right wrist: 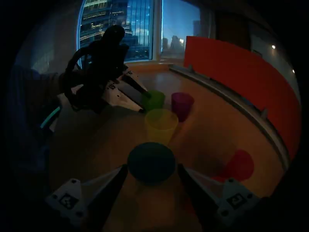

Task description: Pour water

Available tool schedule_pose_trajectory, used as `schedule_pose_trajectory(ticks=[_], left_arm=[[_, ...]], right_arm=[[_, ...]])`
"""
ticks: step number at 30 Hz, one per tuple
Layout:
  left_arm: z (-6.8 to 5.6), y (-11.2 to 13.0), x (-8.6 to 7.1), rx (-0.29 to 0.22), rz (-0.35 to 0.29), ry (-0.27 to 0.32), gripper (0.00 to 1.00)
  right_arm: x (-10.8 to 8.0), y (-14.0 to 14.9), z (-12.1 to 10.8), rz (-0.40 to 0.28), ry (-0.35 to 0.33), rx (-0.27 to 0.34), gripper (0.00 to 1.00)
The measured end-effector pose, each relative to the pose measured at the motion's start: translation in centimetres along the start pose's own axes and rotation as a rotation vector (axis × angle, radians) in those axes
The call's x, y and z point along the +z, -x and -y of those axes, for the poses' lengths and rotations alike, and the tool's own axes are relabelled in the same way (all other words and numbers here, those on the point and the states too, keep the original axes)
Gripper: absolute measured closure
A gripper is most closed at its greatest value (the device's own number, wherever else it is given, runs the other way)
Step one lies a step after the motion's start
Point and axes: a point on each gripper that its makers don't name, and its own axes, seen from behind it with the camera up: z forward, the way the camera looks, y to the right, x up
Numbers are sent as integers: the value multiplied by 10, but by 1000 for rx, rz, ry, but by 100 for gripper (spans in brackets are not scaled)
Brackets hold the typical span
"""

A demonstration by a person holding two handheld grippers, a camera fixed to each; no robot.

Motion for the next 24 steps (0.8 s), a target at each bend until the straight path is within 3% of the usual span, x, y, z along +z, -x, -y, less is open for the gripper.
schedule_pose_trajectory(ticks=[15,24], left_arm=[[3,-8,15,-10,-8,4,3],[1,-12,16,-1,-19,11,4]], right_arm=[[18,2,1,17,-17,-7,4],[22,3,0,19,-19,-6,5]])
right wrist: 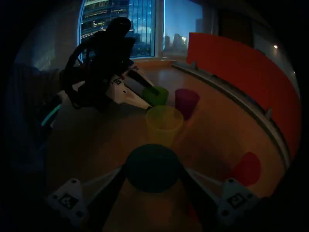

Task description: Pour water

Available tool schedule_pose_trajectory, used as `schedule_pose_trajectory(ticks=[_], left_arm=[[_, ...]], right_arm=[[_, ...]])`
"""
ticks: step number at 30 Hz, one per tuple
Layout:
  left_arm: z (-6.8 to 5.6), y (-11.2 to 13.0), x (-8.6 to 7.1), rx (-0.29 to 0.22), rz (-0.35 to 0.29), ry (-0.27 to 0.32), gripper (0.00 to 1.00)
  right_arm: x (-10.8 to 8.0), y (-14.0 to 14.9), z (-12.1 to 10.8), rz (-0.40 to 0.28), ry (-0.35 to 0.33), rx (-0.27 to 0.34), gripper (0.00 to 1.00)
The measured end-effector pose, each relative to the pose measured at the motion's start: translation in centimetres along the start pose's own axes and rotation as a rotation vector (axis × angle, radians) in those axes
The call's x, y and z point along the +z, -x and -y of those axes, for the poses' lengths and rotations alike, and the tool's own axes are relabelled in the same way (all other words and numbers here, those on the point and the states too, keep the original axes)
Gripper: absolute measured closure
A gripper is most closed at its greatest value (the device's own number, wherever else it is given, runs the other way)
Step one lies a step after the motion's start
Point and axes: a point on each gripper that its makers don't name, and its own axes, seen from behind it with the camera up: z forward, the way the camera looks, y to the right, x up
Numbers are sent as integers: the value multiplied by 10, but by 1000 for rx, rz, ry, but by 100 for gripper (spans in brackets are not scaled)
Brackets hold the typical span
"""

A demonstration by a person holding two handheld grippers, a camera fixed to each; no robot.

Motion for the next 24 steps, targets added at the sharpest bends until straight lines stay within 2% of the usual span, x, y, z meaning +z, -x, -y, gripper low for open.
schedule_pose_trajectory(ticks=[4,6,8,24], left_arm=[[1,0,0,5,4,-6,4],[1,0,0,5,7,-7,6],[0,0,0,3,9,-6,13],[-3,-5,-3,7,2,-2,15]], right_arm=[[1,0,0,-1,-1,0,5],[1,0,1,-1,-2,-1,5],[1,0,1,-1,-2,-2,5],[4,2,0,-4,7,-4,6]])
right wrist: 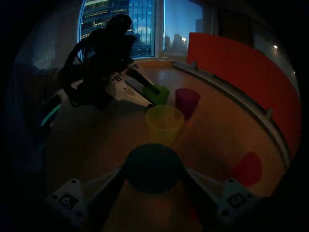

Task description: Pour water

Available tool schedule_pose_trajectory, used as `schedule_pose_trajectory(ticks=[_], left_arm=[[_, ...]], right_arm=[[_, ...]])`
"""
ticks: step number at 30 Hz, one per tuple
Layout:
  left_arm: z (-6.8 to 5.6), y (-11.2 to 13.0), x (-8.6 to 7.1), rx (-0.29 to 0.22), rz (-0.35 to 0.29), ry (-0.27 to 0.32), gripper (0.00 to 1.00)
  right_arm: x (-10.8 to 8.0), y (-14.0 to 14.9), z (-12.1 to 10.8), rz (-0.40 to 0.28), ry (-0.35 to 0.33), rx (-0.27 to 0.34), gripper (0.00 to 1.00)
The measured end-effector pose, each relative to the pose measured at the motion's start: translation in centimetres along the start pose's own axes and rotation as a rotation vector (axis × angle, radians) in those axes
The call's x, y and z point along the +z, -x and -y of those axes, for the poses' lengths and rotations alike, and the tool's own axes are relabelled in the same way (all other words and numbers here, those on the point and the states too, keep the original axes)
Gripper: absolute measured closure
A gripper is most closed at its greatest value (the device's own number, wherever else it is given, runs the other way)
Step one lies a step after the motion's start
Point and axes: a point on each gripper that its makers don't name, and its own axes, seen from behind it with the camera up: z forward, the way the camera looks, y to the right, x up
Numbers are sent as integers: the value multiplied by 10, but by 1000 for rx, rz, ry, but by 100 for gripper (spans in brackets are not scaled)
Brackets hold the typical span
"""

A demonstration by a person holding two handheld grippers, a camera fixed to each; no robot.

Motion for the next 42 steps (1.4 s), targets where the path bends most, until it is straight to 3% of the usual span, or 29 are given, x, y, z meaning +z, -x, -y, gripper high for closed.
schedule_pose_trajectory(ticks=[9,18,27,42], left_arm=[[1,-6,-7,-8,-19,-4,15],[-3,-19,-26,-11,-57,-17,15],[-12,-34,-50,-6,-98,-28,15],[-38,-67,-85,5,-188,-9,15]], right_arm=[[-3,1,2,-5,8,6,6],[-14,-2,8,-43,31,11,6],[-43,-26,5,-132,86,26,7],[-99,-76,-1,-316,174,41,7]])
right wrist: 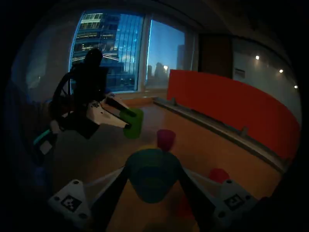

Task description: Pour water

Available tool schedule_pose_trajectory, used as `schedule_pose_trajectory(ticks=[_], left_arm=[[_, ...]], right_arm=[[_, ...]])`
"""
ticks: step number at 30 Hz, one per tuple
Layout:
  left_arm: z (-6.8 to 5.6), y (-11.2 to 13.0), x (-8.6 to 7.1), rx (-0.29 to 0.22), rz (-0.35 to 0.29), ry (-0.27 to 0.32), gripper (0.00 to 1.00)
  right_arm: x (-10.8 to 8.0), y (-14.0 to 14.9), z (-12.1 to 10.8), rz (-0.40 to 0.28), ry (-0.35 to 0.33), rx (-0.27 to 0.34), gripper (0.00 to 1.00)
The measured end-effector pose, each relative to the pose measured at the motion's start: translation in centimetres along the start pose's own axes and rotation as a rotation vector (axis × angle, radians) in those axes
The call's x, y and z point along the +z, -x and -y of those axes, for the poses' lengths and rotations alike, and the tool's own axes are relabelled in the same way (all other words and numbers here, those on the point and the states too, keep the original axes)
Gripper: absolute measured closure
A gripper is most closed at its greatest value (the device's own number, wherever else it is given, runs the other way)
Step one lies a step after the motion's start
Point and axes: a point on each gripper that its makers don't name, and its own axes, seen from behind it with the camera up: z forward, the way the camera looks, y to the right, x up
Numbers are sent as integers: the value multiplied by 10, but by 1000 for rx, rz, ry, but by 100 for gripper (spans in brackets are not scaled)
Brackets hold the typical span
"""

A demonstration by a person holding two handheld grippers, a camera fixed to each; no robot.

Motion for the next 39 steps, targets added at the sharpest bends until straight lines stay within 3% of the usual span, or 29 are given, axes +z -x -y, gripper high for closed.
schedule_pose_trajectory(ticks=[19,39], left_arm=[[-29,-38,-30,-8,-133,32,15],[-51,-66,-38,-15,-231,62,14]], right_arm=[[-23,-65,-8,-203,72,44,8],[-34,-76,-17,-225,95,49,8]])
